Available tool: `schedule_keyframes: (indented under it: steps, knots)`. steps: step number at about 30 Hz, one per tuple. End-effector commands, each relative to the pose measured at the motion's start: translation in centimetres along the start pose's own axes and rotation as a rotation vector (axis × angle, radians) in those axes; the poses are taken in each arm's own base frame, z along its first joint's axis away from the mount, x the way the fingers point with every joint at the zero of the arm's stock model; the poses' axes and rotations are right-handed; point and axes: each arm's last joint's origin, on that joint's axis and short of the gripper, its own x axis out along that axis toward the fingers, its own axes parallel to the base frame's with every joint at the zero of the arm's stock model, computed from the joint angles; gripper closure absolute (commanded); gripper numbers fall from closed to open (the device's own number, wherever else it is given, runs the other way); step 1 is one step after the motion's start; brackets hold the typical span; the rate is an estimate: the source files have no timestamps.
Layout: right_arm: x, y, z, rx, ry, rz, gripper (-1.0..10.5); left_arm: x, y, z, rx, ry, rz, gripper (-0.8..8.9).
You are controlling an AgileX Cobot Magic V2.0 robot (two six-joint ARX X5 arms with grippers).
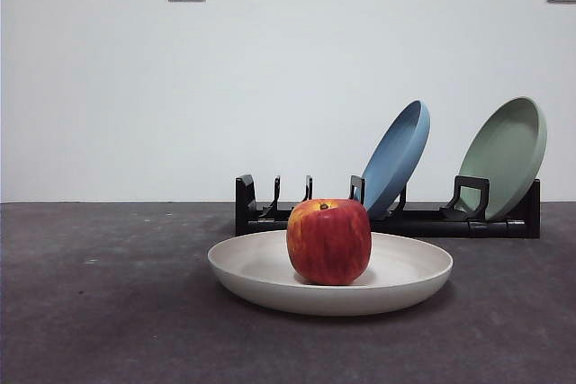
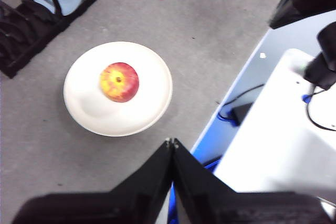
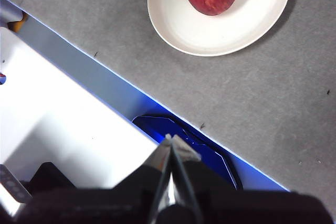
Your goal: Take the yellow plate from the plate rack,put the plate on the table,take the apple from the table,put the apple in the plate
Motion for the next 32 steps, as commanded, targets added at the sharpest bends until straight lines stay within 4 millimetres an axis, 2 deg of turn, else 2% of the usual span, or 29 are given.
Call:
schedule_keyframes:
  steps: [1, 5, 9, 12, 14, 18, 26, 32]
  knots:
    - [0.2, 0.0, -0.1, 0.005, 0.001, -0.001, 9.5, -0.2, 1.0, 0.6, 0.063, -0.077, 0.067, 8.16]
    - [0.2, 0.0, -0.1, 0.005, 0.001, 0.000, 9.5, -0.9, 3.2, 2.0, 0.173, -0.239, 0.160, 8.16]
    - [0.2, 0.0, -0.1, 0.005, 0.001, -0.001, 9.5, -2.6, 5.9, 2.8, 0.129, -0.420, 0.201, 8.16]
    - [0.2, 0.0, -0.1, 0.005, 0.001, -0.001, 9.5, -4.1, 7.8, 2.3, 0.108, -0.574, 0.243, 8.16]
    - [0.2, 0.0, -0.1, 0.005, 0.001, -0.001, 9.5, -4.7, 8.6, 1.2, 0.104, -0.663, 0.297, 8.16]
    - [0.2, 0.0, -0.1, 0.005, 0.001, 0.000, 9.5, -4.2, 9.4, -2.4, 0.098, -0.765, 0.420, 8.16]
    - [0.2, 0.0, -0.1, 0.005, 0.001, 0.000, 9.5, 1.2, 10.1, -11.8, 0.031, -0.748, 0.580, 8.16]
    - [0.2, 0.0, -0.1, 0.005, 0.001, -0.001, 9.5, 4.6, 10.1, -17.5, -0.068, -0.715, 0.629, 8.16]
